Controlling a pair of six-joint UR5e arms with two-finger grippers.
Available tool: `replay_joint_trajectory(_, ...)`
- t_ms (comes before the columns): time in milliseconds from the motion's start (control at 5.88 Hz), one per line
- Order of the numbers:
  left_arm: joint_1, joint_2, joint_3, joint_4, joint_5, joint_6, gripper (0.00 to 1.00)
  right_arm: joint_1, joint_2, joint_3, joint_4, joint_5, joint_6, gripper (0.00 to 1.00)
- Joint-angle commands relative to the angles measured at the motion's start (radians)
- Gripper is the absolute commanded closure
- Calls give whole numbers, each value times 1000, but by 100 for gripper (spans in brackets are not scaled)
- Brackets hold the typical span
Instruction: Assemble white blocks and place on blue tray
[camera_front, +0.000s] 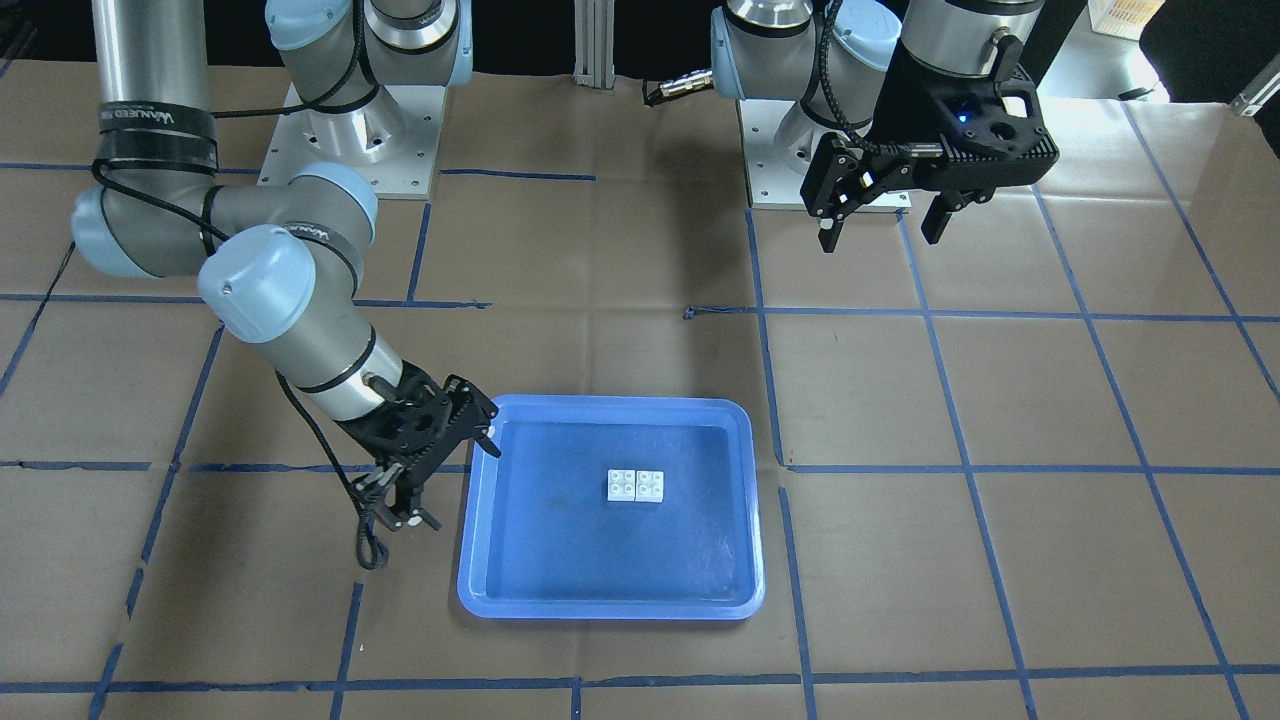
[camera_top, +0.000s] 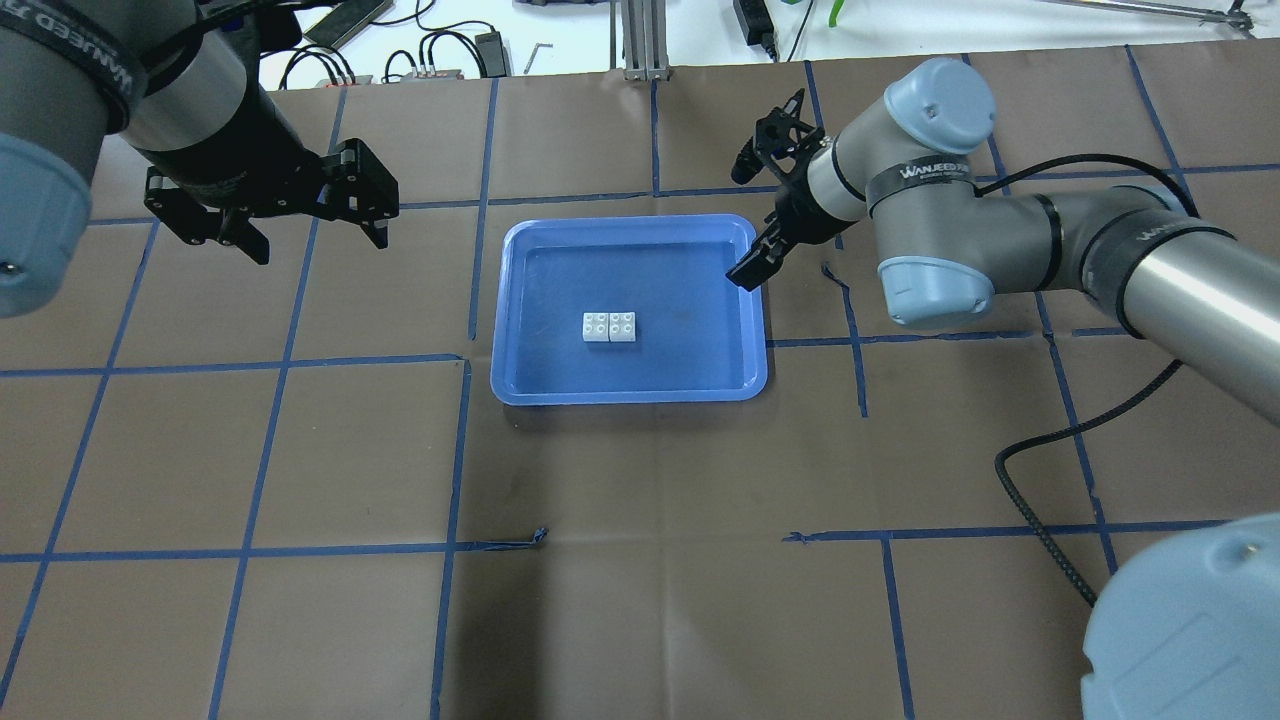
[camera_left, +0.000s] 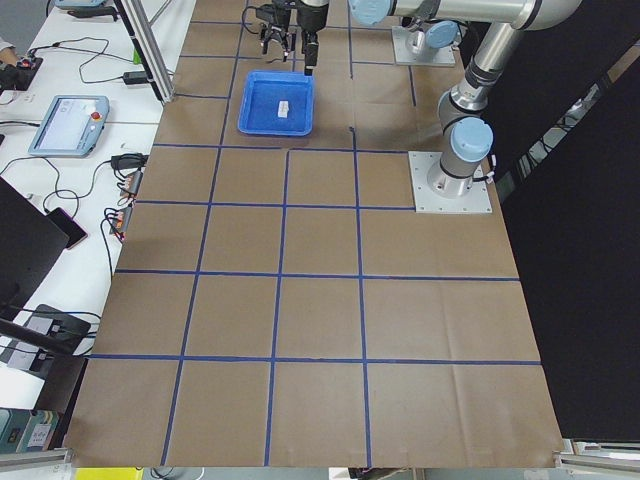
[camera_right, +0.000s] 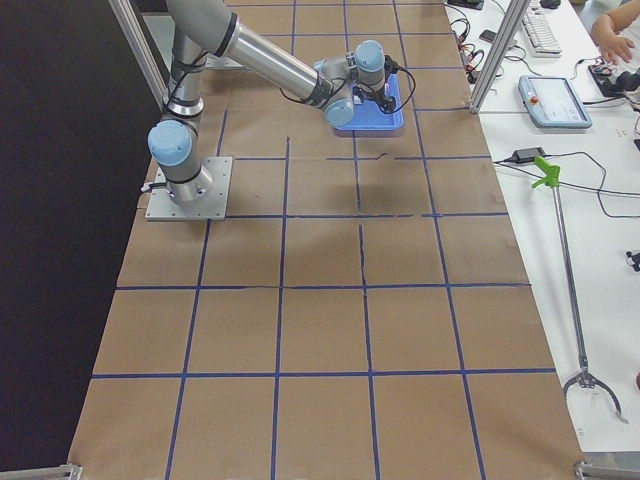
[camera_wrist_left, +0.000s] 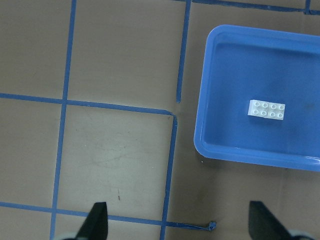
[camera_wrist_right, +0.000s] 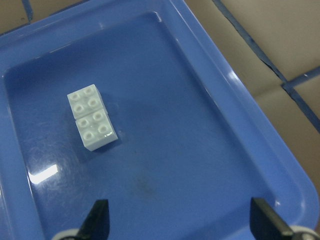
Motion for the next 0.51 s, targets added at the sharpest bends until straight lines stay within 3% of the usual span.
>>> replay_joint_trajectory(0, 0, 0, 1, 0, 2, 0, 1, -59, -160, 0, 207, -221, 256, 0)
replay_joint_trajectory(340, 0, 0, 1, 0, 2, 0, 1, -64, -307, -3, 449, -349, 501, 0)
